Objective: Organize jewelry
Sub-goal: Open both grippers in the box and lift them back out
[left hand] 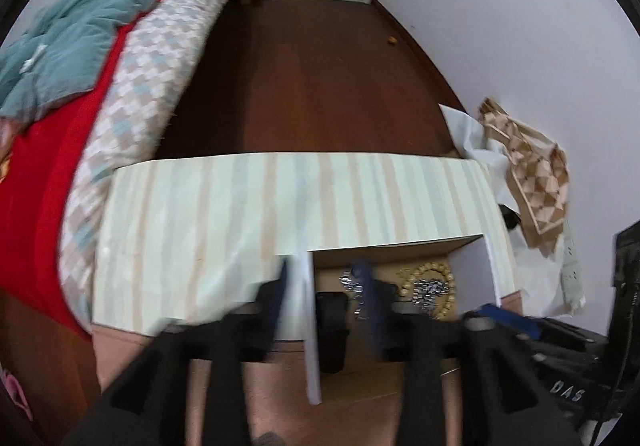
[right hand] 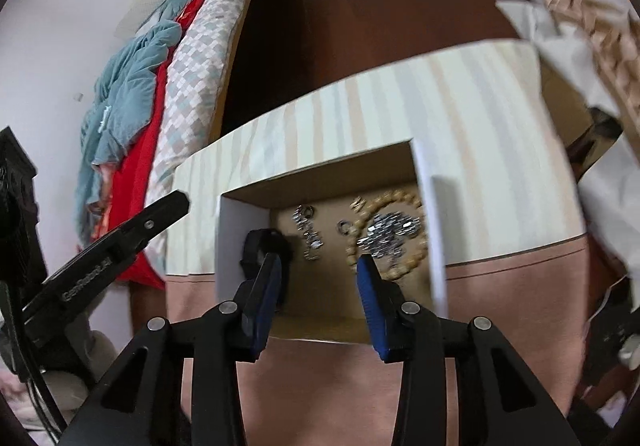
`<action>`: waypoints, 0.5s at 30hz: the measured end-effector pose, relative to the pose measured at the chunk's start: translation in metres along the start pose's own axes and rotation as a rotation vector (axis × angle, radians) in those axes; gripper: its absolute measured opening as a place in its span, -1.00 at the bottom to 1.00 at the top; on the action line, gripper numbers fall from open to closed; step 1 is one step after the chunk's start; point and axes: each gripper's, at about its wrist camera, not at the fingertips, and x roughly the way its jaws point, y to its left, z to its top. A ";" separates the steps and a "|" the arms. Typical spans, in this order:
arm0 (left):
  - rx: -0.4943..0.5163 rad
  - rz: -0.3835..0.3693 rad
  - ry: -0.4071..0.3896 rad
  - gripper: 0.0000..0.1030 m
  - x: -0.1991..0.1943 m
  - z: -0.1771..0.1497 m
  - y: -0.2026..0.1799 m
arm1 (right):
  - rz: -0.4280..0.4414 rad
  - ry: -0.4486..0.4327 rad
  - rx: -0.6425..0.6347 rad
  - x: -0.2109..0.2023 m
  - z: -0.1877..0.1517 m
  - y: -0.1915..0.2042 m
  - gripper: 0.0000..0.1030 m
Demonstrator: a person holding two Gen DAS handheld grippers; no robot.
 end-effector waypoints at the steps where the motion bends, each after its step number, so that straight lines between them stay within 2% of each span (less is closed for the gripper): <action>1: -0.009 0.005 -0.021 0.28 -0.004 -0.002 0.003 | -0.024 -0.011 -0.014 -0.005 0.000 0.000 -0.05; 3: -0.022 0.030 -0.062 0.45 -0.016 -0.008 0.008 | -0.103 -0.051 -0.053 -0.018 -0.004 0.003 0.13; 4: -0.024 0.046 -0.069 0.52 -0.019 -0.011 0.009 | -0.133 -0.064 -0.066 -0.023 -0.006 0.003 0.30; 5: -0.027 0.066 -0.078 0.69 -0.023 -0.015 0.010 | -0.174 -0.081 -0.085 -0.028 -0.008 0.005 0.53; 6: -0.028 0.077 -0.087 0.78 -0.027 -0.017 0.012 | -0.206 -0.094 -0.097 -0.032 -0.010 0.005 0.65; 7: -0.027 0.089 -0.098 0.80 -0.032 -0.022 0.012 | -0.252 -0.109 -0.115 -0.037 -0.014 0.007 0.84; 9: -0.012 0.119 -0.109 0.97 -0.039 -0.033 0.009 | -0.325 -0.132 -0.147 -0.044 -0.022 0.012 0.92; 11: -0.002 0.138 -0.118 0.98 -0.046 -0.043 0.007 | -0.378 -0.148 -0.171 -0.049 -0.028 0.014 1.00; 15: -0.003 0.144 -0.111 0.99 -0.059 -0.061 0.003 | -0.446 -0.185 -0.198 -0.065 -0.044 0.016 1.00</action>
